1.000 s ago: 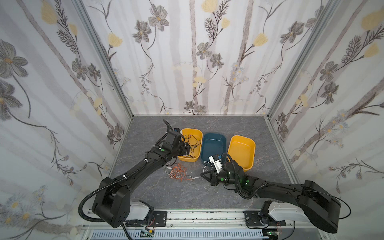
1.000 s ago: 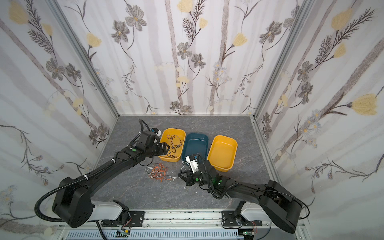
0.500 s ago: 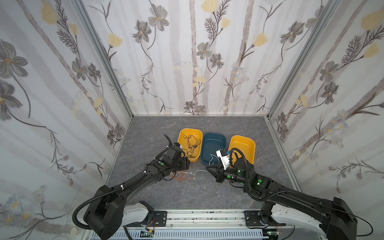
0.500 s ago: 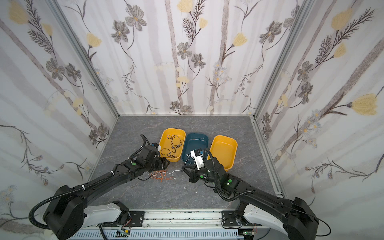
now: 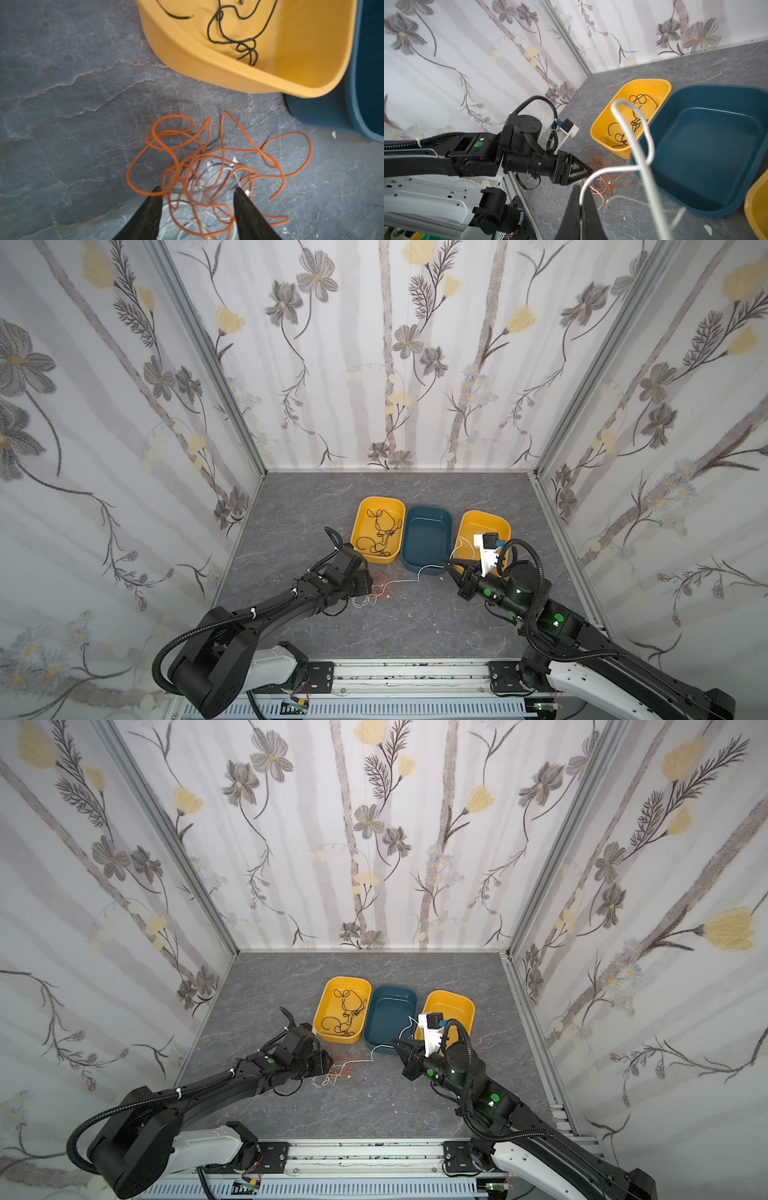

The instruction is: Untangle the cables

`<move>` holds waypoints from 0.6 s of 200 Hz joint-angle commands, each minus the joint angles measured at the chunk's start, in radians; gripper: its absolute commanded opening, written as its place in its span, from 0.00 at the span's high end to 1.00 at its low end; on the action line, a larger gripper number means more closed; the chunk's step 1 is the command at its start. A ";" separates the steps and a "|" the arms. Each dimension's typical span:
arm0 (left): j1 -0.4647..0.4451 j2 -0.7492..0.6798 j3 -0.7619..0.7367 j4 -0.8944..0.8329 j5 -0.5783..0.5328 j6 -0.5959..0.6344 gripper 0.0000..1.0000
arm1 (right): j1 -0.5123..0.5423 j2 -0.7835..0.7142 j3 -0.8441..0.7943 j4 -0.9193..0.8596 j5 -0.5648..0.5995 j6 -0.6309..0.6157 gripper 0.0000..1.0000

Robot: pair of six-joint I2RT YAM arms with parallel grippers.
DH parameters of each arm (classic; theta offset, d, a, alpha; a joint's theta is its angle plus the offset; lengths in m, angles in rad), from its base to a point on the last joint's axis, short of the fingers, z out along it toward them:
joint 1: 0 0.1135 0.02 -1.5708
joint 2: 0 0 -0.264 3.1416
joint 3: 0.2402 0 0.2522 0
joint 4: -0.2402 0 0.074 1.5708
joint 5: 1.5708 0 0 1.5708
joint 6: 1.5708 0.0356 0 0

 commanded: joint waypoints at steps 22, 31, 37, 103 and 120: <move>-0.010 0.037 -0.014 0.046 -0.032 -0.028 0.44 | -0.059 -0.093 0.002 -0.083 0.033 -0.015 1.00; -0.013 0.043 -0.015 0.049 -0.033 -0.028 0.45 | -0.059 -0.112 0.009 -0.096 0.039 -0.019 1.00; -0.015 0.049 -0.015 0.050 -0.033 -0.028 0.45 | -0.090 -0.123 0.013 -0.105 0.044 -0.021 1.00; -0.047 0.131 -0.005 0.076 -0.028 -0.031 0.64 | -0.106 -0.134 0.016 -0.113 0.035 -0.015 1.00; -0.048 0.141 -0.002 0.082 -0.030 -0.035 0.70 | -0.106 -0.138 0.013 -0.109 0.036 -0.011 1.00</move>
